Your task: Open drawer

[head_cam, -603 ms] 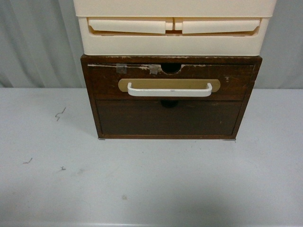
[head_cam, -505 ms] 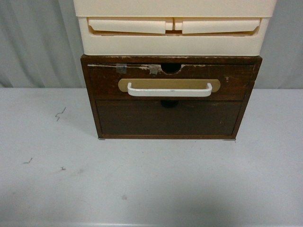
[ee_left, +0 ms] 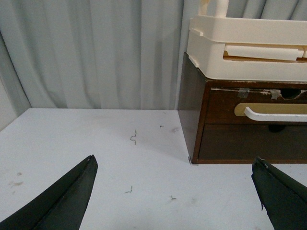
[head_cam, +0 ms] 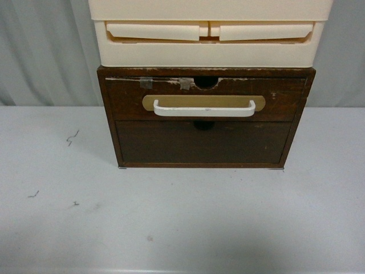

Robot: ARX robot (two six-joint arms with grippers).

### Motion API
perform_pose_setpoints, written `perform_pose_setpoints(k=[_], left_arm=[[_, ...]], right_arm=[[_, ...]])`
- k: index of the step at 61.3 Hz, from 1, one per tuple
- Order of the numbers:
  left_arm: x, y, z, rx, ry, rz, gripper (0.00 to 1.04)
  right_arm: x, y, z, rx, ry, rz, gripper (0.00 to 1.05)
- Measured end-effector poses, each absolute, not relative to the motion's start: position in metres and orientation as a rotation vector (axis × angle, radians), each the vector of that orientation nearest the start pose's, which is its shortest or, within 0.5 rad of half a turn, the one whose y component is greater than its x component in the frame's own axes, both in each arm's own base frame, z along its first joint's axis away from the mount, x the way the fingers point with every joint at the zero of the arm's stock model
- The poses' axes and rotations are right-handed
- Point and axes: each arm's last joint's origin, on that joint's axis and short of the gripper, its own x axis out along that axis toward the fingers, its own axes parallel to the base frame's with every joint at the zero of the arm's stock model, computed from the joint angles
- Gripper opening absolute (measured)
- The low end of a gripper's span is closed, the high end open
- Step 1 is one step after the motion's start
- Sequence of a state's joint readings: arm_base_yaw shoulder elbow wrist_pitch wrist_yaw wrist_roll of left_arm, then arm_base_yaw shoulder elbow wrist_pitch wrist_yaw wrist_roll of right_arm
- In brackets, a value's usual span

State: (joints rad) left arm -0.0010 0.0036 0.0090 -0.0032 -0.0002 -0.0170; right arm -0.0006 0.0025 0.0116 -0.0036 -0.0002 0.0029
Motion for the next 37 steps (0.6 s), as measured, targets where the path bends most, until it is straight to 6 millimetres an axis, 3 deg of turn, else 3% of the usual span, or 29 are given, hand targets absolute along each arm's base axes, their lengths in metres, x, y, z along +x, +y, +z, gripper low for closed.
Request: perform_pose_setpoints(k=[6,9,17,30,37], left_arm=[[0.097,0.0,0.166,-0.017,-0.002,-0.001,0.98],[0.097,0.0,0.165,-0.02,0.013,0.004,0.98],[0.106,-0.003,0.17,-0.192,0.302,0.075,0.98],[0.155,-0.02,0.199,-0.589,0.296,-0.06,0.98],[0.193,-0.038,0.193,-0.762,0.342,-0.127,0.98]], right_arm=[[0.097,0.0,0.167,0.003,-0.004,0.0,0.98],[0.096,0.0,0.165,0.041,0.144,-0.033,0.98],[0.107,0.001,0.167,0.173,0.409,-0.043,0.98],[0.143,-0.003,0.186,0.499,0.362,0.049,0.98],[0.179,0.004,0.185,0.693,0.352,0.145,0.98]])
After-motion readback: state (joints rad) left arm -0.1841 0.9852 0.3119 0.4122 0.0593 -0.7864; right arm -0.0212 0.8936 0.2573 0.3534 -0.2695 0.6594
